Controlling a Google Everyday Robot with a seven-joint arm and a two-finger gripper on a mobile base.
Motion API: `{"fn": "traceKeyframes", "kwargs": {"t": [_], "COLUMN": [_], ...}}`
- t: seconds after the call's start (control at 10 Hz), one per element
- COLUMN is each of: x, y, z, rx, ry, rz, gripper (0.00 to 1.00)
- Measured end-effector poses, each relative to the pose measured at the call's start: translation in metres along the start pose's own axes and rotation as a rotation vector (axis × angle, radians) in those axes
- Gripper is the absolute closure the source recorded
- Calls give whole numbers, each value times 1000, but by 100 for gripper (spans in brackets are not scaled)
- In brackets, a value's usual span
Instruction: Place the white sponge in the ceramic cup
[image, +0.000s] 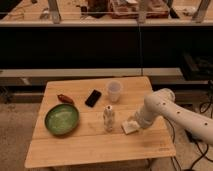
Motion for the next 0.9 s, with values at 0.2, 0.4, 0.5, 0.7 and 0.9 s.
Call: {"fn": "traceKeyframes", "kwargs": {"t": [0.2,0.4,0.5,0.7,0.9], "x": [3,16,25,35,40], "y": [-1,-5,-14,-35,-35], "z": [4,1,4,12,27], "rx": [0,2,3,5,-9], "ry": [3,9,14,15,-6], "rz": [6,36,39,44,57], "gripper": [35,35,35,35,35]}}
